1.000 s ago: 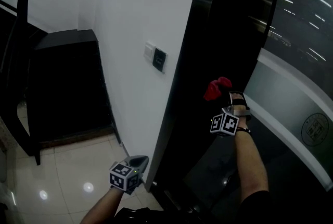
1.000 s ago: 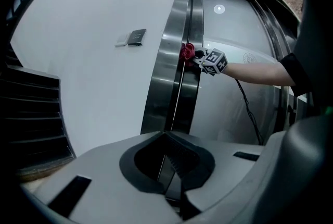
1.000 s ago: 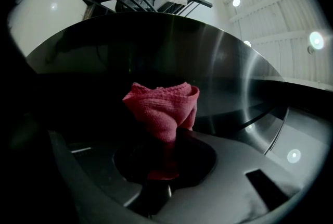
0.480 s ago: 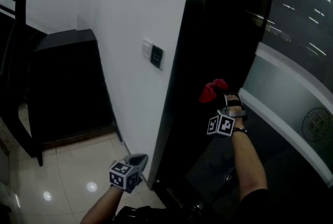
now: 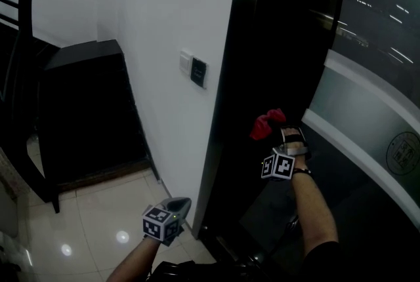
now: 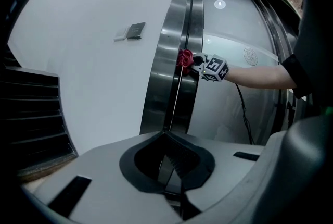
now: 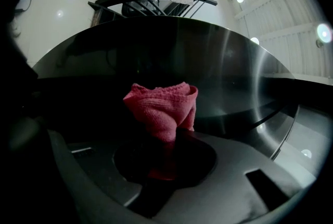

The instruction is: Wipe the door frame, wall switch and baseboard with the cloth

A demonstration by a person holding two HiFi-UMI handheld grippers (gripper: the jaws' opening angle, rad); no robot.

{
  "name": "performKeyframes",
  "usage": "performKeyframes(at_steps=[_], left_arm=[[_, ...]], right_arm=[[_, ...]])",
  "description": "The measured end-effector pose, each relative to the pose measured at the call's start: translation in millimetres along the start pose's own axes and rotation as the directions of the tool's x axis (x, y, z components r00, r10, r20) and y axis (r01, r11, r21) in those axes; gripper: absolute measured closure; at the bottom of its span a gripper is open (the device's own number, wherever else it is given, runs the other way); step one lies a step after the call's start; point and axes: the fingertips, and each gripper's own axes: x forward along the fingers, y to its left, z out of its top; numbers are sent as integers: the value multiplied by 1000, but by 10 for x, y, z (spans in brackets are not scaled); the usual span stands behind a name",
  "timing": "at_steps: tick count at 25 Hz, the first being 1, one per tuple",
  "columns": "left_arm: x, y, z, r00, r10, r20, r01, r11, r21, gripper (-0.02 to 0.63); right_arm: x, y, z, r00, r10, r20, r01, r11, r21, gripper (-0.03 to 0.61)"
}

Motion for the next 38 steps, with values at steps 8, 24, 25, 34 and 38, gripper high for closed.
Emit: performKeyframes(at_steps=[8, 24, 25, 34, 38], left_arm=[[35, 75, -65, 1000, 12, -13, -12, 1000, -12, 621], [42, 119, -145, 999, 28, -25, -29, 999, -31, 621], [36, 127, -138, 999, 31, -24, -32, 999, -33, 621], [26, 182, -151, 998, 49, -27, -50, 998, -42, 621], [4, 203, -173, 998, 55, -30, -56, 997, -47, 621]], right_arm=[[-23, 192, 34, 1000, 27, 7, -27, 999, 26, 517], [-113, 851, 15, 995, 102, -11, -100, 985, 142, 517], [-117, 880, 16, 994, 107, -12, -104, 984, 146, 517], [-139, 1231, -3, 988, 155, -15, -149, 969, 197, 517], [-157, 1342, 5, 986, 169, -15, -162, 966, 201, 517]])
